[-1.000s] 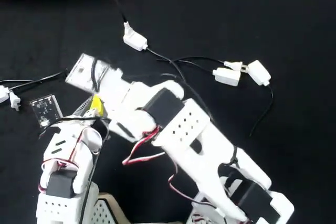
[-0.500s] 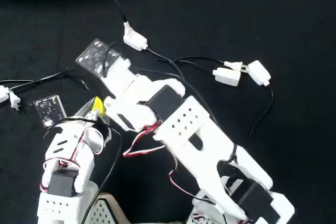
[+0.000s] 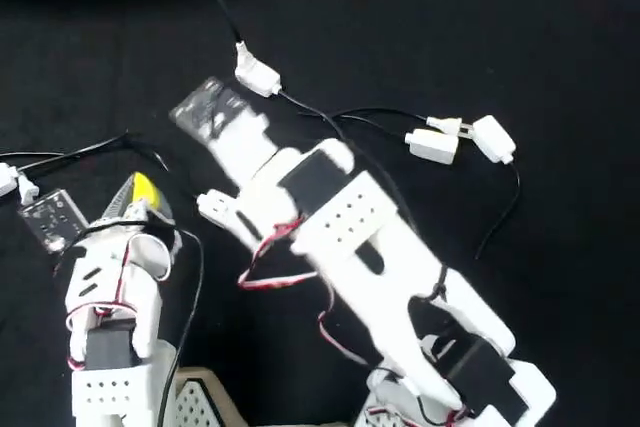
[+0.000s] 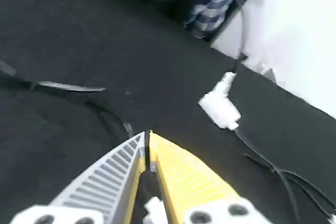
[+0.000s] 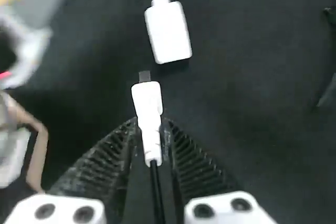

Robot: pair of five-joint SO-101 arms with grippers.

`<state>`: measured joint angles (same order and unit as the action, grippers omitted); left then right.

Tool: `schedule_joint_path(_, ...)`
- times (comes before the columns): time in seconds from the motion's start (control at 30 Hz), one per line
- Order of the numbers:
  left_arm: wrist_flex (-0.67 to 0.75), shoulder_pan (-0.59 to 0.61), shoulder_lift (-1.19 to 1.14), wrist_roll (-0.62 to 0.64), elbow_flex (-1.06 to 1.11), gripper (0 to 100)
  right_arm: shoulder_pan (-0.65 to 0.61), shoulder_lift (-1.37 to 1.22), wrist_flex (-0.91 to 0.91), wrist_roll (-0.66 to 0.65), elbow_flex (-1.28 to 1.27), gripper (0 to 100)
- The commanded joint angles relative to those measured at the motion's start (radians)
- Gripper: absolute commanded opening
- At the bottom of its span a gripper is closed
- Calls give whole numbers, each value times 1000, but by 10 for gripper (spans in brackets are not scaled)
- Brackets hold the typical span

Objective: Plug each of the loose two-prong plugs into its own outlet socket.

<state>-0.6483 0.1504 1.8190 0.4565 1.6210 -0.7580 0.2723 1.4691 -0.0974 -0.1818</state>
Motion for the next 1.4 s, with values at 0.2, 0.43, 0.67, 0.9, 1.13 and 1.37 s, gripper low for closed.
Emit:
schedule_joint_path(0.2,46,-168,6,5,25,29,-218,61,51,-150,25,12)
schedule_joint_path(0.43,43,-171,6,3,45,29,-278,249,0,-140,25,12)
schedule_joint_path(0.67,41,-170,6,3,44,29,-278,272,-8,-138,19,12)
schedule_joint_path(0.9,40,-162,6,3,45,29,-259,269,-8,-103,18,12)
schedule_joint_path(1.13,40,-162,6,3,45,29,-144,137,-14,-21,35,12)
schedule_joint_path(1.37,44,-134,6,0,74,29,-120,-33,-3,97,156,12)
